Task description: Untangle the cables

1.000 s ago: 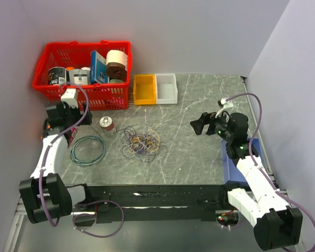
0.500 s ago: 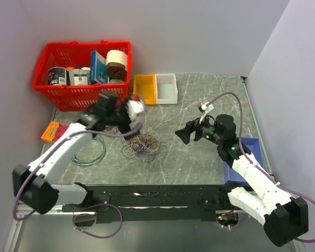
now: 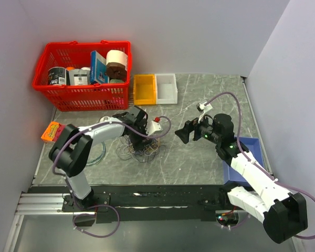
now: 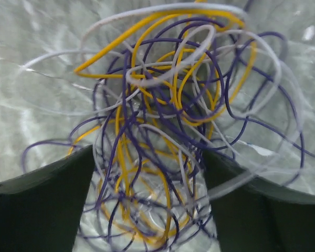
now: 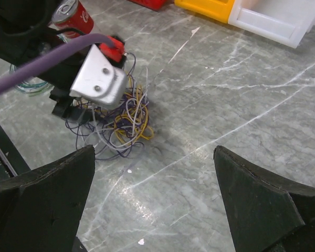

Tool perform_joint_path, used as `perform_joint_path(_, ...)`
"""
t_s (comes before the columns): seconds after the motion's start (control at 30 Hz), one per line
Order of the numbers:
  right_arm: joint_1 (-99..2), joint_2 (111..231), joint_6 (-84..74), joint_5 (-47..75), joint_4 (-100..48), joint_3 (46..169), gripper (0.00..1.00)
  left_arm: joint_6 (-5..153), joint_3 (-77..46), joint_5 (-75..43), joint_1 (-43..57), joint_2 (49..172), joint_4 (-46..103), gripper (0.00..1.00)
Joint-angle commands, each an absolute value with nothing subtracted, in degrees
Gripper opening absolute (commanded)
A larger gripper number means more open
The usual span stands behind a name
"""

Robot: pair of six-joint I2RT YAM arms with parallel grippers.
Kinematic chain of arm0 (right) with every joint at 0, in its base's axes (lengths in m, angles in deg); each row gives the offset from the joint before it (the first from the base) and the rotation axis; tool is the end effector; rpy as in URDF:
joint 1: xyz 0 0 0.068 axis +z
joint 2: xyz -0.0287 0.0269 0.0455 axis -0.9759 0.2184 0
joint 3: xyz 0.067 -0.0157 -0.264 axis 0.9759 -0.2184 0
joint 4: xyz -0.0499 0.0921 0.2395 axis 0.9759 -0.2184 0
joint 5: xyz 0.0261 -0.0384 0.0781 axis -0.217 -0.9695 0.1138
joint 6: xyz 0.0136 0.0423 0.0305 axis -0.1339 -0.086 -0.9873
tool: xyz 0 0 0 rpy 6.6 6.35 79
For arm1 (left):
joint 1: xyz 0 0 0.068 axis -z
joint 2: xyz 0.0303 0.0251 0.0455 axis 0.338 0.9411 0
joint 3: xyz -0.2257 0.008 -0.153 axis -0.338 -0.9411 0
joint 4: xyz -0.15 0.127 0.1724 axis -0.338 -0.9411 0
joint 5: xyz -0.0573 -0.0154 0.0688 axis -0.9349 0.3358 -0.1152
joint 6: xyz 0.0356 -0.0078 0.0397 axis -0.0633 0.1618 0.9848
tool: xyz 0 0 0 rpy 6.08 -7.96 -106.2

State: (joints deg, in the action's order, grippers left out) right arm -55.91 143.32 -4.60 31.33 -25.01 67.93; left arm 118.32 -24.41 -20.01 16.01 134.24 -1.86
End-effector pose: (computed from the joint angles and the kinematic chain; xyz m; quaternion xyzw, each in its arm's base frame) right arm 0.1957 0.0930 0.2786 -0.2314 0.7606 0.3074 0.5229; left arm 0.2735 -0.2064 0.1832 0.5653 0.7866 -0.1119 0.2217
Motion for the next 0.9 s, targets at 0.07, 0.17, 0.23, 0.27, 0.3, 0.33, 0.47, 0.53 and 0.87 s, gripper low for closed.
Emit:
perform_joint_path(0.07, -55.50, 144.68, -3.39, 30.33, -22.84, 69.92, 1.00, 117.40, -19.33, -22.10, 16.02, 134.04, -2.50, 0.22)
perform_joint_path(0.17, -55.50, 144.95, -3.74, 30.85, -22.49, 70.53, 1.00, 115.21, -16.51, -24.82, 16.02, 130.97, -2.59, 0.01)
perform_joint_path(0.23, -55.41, 144.86, -4.00, 30.94, -22.58, 70.88, 1.00, 113.36, -13.54, -28.24, 15.93, 128.86, -2.94, 0.01)
perform_joint_path(0.27, -55.50, 144.60, -4.09, 30.94, -22.67, 70.97, 1.00, 112.84, -12.30, -29.22, 16.02, 126.41, -3.29, 0.01)
perform_joint_path(0.3, -55.50, 144.43, -4.35, 30.68, -22.75, 71.14, 1.00, 111.79, -10.98, -30.45, 16.02, 125.17, -3.64, 0.01)
perform_joint_path(0.33, -55.41, 144.34, -4.44, 30.59, -22.84, 71.23, 1.00, 111.17, -7.31, -32.03, 15.93, 124.28, -4.26, 0.01)
perform_joint_path(0.47, -55.59, 142.32, -5.41, 29.98, -23.37, 71.85, 1.00, 106.51, 5.36, -33.62, 14.97, 124.19, -10.93, 0.01)
perform_joint_path(0.53, -55.59, 141.27, -5.59, 30.33, -23.72, 72.55, 1.00, 105.01, 11.66, -34.50, 14.61, 124.36, -12.95, 0.01)
perform_joint_path(0.87, -56.20, 128.09, 1.08, 33.04, -27.94, 74.58, 1.00, 105.45, 4.17, -31.70, 14.26, 122.61, -10.51, 0.01)
